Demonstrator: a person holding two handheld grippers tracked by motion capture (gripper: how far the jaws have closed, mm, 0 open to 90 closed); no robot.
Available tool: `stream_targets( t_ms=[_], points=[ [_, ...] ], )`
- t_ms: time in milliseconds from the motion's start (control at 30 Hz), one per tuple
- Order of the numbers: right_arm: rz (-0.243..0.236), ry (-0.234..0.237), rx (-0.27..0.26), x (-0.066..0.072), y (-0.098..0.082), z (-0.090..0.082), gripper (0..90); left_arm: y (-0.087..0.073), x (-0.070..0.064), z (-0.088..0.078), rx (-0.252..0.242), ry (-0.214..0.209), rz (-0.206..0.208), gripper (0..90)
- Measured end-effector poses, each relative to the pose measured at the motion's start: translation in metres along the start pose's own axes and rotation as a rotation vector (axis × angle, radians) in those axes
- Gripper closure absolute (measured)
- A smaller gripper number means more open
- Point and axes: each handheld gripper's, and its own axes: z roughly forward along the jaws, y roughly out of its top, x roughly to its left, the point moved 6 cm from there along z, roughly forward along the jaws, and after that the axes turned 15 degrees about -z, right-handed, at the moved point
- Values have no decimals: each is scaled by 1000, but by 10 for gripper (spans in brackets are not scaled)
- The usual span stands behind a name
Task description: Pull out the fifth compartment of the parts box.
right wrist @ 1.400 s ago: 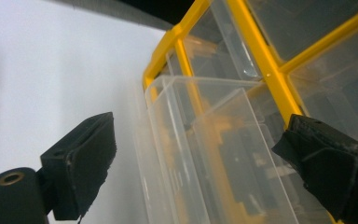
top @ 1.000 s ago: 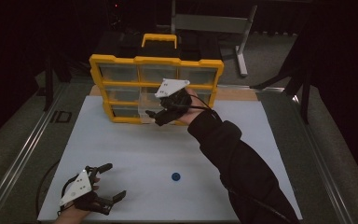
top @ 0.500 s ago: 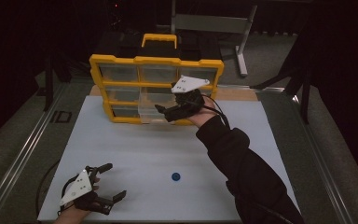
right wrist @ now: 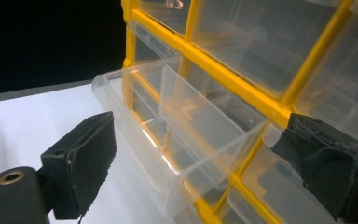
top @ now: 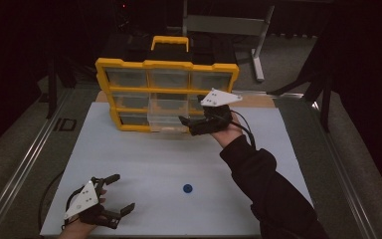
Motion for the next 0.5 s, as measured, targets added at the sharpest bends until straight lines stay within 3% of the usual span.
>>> stream_targets(
  t_ms=[500],
  points=[
    [11, -5, -6, 13, -26, -24, 99, 0, 0, 0, 1, 3, 1, 0]
  ],
)
